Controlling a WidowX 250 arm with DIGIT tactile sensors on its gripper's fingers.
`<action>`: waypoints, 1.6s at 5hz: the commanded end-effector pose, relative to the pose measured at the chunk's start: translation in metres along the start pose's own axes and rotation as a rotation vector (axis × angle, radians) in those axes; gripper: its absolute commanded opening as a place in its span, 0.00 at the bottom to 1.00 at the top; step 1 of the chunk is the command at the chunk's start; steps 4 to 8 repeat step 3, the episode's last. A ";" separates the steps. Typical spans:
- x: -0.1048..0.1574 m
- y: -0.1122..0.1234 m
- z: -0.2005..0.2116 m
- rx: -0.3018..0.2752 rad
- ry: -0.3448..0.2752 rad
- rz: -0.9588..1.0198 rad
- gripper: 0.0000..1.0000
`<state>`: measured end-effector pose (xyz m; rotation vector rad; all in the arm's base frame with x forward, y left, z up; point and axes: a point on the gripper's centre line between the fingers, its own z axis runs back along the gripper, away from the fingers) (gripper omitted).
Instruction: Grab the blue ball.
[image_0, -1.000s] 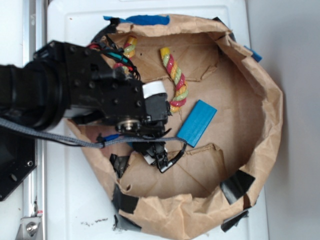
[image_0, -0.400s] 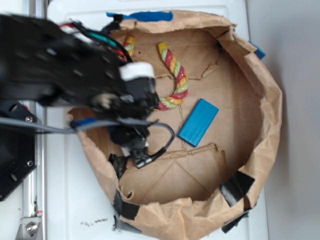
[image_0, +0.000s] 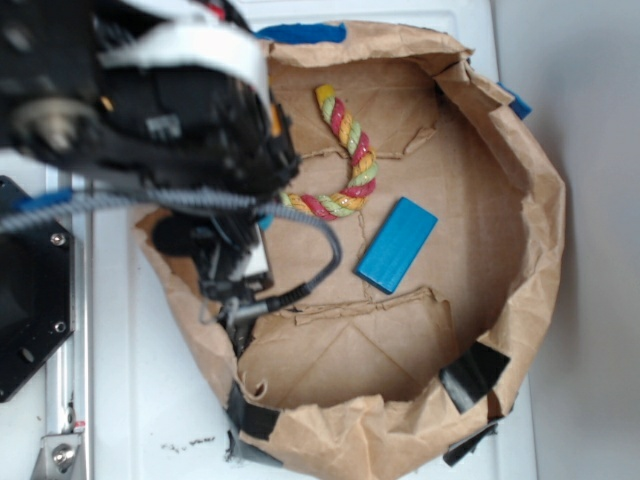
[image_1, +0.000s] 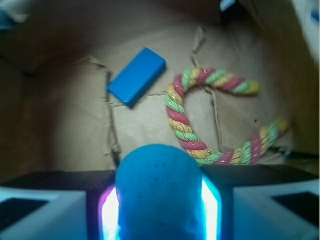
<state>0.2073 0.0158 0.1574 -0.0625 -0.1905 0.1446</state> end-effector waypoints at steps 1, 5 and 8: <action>0.017 0.007 0.025 0.017 -0.071 -0.065 0.00; 0.025 -0.003 0.014 0.080 -0.057 -0.057 0.00; 0.025 -0.003 0.014 0.080 -0.057 -0.057 0.00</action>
